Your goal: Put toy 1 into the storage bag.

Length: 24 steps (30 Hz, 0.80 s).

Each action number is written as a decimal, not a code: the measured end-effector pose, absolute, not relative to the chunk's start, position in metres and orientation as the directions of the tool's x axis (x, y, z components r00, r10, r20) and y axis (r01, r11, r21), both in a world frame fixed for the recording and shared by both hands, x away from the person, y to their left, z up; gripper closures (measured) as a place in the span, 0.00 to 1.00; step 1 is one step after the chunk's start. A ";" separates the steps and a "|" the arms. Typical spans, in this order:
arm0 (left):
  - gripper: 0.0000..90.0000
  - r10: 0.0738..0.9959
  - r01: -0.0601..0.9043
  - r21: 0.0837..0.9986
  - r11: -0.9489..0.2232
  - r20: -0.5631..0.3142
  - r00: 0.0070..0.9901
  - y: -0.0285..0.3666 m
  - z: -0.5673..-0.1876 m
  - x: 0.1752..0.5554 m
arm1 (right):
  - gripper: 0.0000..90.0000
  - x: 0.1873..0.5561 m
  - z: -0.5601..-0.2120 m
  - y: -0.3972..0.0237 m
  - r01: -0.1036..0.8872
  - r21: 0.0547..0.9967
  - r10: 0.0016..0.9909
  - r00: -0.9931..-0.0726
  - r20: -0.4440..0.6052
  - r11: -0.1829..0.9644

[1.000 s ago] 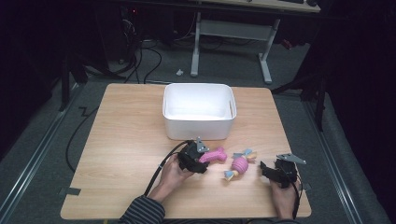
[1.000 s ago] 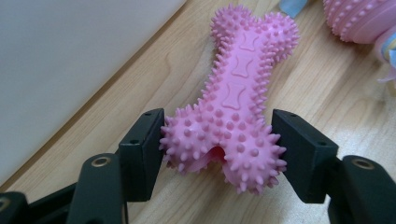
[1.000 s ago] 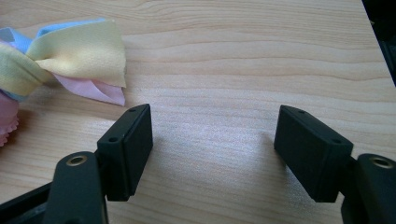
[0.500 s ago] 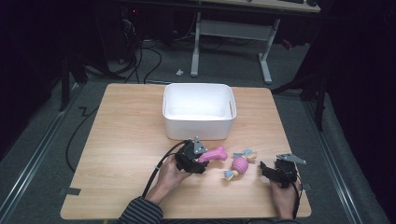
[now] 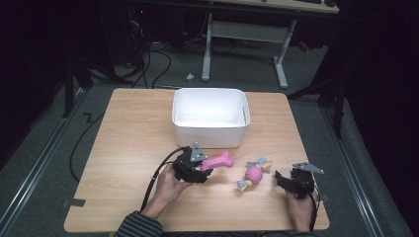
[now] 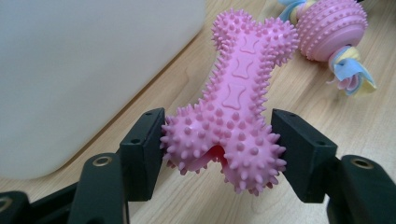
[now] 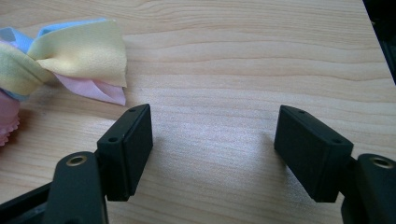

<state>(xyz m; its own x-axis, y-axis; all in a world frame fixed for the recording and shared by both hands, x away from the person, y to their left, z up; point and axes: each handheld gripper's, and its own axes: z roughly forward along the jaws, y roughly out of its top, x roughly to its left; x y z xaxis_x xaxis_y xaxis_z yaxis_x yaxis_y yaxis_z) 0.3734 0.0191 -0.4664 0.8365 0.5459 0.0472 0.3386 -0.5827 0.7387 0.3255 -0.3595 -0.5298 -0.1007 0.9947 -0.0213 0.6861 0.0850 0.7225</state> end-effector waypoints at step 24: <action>0.42 0.586 0.359 0.787 -0.502 0.004 0.810 0.075 -0.435 0.367 | 0.31 0.325 -0.530 -0.359 0.687 0.722 0.994 -0.106 -0.020 0.088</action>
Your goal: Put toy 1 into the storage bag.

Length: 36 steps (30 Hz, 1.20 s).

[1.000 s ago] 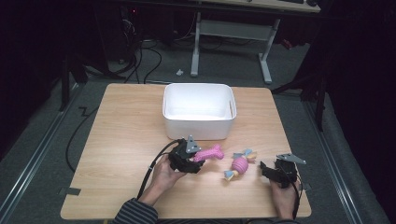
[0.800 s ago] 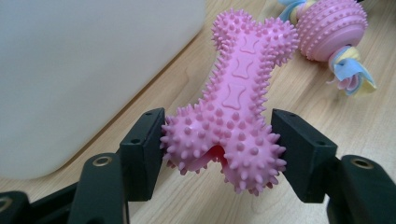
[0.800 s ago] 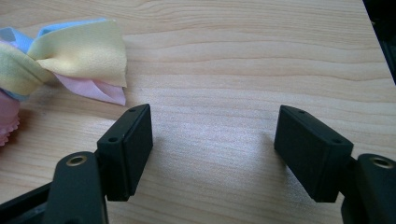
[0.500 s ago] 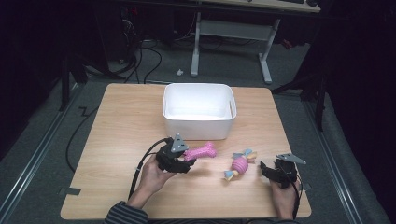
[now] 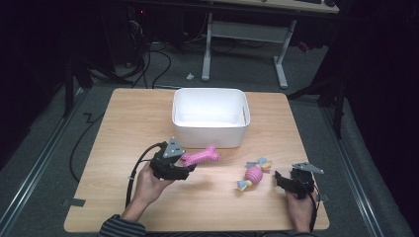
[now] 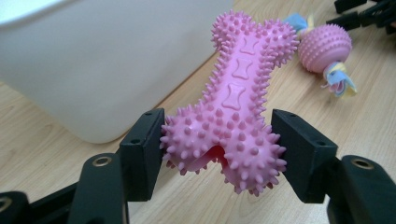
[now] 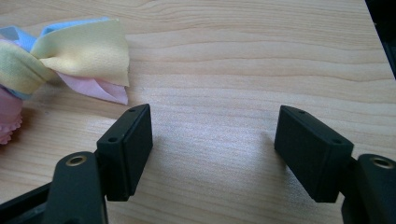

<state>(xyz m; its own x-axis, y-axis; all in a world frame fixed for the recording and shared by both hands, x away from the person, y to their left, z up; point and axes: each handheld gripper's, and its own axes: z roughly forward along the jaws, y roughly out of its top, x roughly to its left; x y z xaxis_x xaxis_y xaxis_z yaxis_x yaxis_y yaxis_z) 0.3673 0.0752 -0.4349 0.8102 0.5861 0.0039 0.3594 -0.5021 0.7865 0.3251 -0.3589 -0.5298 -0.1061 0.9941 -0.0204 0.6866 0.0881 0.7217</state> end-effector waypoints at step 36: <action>0.42 0.587 0.356 0.818 -0.453 -0.027 0.809 0.096 -0.370 0.416 | 0.31 0.325 -0.530 -0.359 0.687 0.721 0.994 -0.108 -0.019 0.088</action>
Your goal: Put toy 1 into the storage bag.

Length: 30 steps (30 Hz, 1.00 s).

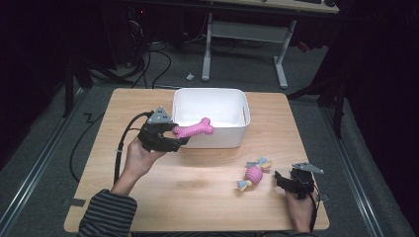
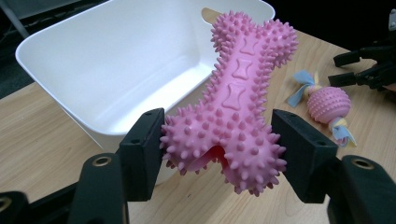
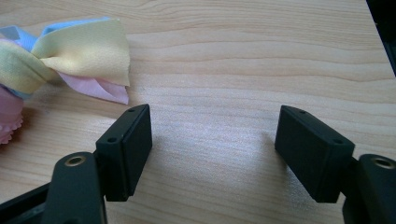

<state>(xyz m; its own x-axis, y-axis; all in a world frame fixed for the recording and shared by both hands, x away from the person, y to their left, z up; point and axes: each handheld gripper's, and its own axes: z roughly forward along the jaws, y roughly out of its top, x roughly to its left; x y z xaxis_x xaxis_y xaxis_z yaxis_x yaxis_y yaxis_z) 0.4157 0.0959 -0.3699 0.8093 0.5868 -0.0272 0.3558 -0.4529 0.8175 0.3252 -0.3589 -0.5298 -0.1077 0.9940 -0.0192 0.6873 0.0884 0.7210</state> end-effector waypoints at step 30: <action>0.42 0.604 0.396 0.790 -0.468 -0.041 0.796 0.063 -0.365 0.472 | 0.30 0.325 -0.530 -0.359 0.688 0.720 0.994 -0.109 -0.021 0.091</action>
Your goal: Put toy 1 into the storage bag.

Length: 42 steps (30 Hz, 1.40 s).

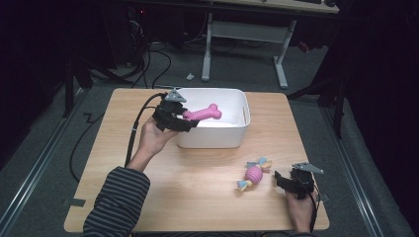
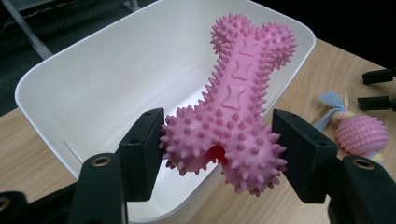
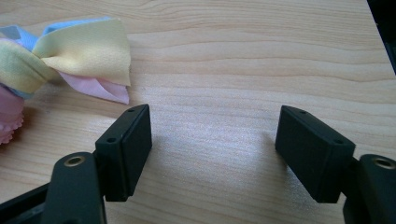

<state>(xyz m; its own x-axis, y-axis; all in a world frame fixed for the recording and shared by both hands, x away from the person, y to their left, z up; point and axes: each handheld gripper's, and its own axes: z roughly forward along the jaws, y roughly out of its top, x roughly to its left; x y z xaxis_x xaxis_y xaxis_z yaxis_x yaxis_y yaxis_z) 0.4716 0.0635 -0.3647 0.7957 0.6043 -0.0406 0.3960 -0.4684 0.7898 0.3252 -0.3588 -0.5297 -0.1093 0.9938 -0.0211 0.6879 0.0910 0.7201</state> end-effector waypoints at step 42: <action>0.29 0.654 0.497 0.754 -0.431 -0.119 0.747 0.049 -0.386 0.501 | 0.30 0.325 -0.530 -0.359 0.688 0.720 0.994 -0.112 -0.020 0.092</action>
